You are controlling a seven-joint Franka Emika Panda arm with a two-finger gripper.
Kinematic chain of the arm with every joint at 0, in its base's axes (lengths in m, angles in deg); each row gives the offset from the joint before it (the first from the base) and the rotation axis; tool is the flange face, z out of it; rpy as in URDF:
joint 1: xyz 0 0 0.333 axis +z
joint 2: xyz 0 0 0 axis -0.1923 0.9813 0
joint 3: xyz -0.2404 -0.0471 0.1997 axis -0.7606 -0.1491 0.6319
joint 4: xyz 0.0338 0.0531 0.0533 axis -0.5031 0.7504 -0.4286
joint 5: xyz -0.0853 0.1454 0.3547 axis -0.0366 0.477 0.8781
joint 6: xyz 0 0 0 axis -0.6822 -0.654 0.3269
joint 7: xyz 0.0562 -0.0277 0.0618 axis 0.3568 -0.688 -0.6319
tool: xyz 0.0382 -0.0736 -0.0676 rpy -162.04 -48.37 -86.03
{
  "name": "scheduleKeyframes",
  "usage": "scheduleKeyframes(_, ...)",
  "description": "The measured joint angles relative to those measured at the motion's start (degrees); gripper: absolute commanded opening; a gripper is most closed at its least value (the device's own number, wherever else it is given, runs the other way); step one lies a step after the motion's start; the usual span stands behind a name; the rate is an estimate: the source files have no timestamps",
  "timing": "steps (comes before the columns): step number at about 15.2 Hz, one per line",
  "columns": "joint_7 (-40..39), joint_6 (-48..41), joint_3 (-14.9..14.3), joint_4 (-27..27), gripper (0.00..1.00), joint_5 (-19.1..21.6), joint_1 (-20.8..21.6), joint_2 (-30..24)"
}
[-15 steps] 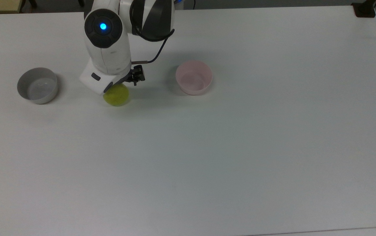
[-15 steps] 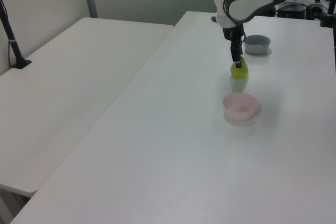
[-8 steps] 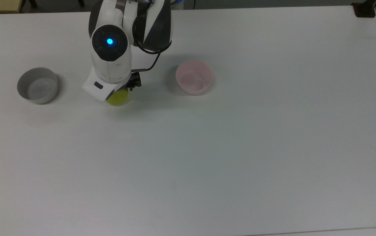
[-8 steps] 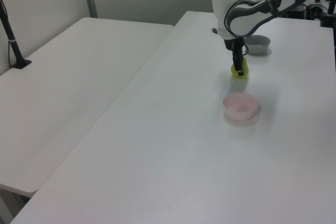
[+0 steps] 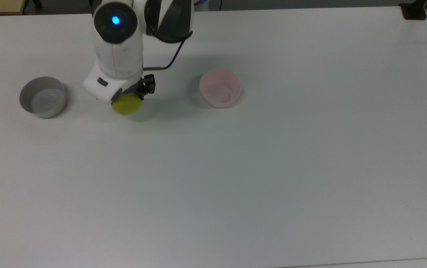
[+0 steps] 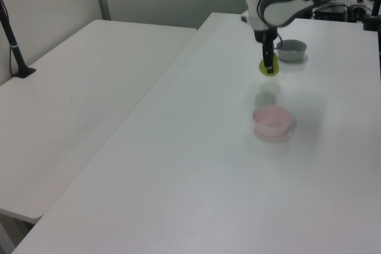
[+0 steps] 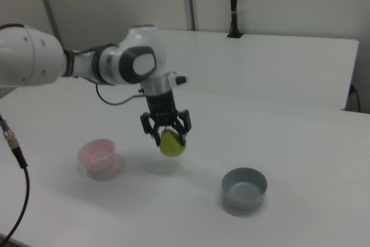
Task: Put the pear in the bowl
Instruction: 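Carry the held pear over to the pink bowl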
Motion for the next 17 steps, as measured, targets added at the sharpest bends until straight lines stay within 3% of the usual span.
scheduleKeyframes(4, 0.0, -4.0, 0.0, -0.7, 0.30, 2.7, 0.7, -6.6)
scheduleKeyframes(7, 1.0, -8.2, 0.1, -1.5, 0.31, 4.6, 4.1, -9.1)
scheduleKeyframes(13, 8.9, -11.8, 0.3, -1.3, 0.35, 5.1, 17.0, -9.2)
scheduleKeyframes(17, 10.6, -11.8, 0.6, -0.8, 0.36, 5.1, 20.1, -8.0)
